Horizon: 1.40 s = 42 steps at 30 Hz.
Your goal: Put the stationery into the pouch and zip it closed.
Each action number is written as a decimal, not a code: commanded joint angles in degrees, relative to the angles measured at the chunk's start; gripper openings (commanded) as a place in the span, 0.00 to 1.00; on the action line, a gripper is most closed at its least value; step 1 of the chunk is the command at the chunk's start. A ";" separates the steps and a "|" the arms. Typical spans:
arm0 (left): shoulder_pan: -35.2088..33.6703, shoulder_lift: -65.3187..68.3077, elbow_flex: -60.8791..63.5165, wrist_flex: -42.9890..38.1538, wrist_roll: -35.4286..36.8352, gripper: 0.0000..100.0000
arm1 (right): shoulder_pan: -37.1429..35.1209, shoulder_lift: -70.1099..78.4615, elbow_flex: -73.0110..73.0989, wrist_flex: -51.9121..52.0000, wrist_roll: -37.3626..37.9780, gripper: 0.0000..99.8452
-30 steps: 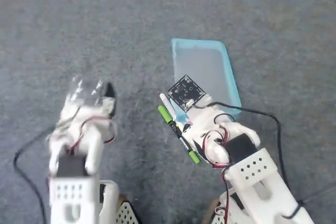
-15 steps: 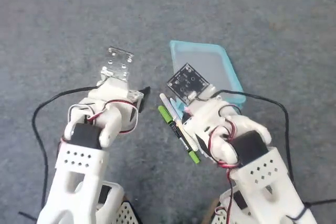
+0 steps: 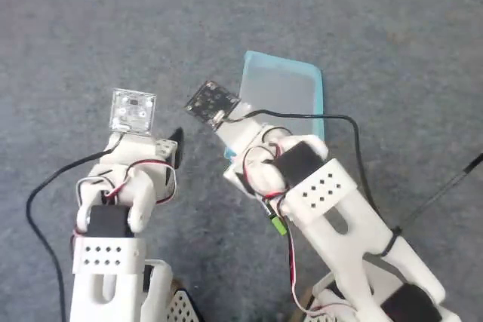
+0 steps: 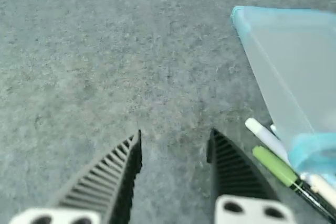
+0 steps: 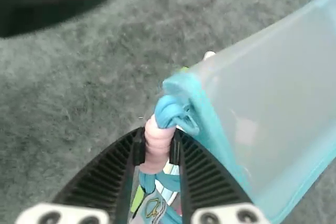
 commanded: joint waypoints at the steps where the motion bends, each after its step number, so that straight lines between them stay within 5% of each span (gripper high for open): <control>1: -0.44 -1.49 -0.66 -1.85 -0.88 0.30 | -0.66 -3.47 -2.46 -1.54 -0.18 0.01; 12: 3.87 -1.93 0.40 -1.41 0.79 0.32 | 1.89 -21.49 4.75 -2.77 2.55 0.01; 33: 6.77 -6.51 -4.09 3.78 0.97 0.32 | 9.63 -13.85 4.84 -5.49 2.20 0.01; 42: 16.09 -19.96 1.45 5.98 0.70 0.32 | 9.27 -13.93 4.84 -4.79 0.62 0.01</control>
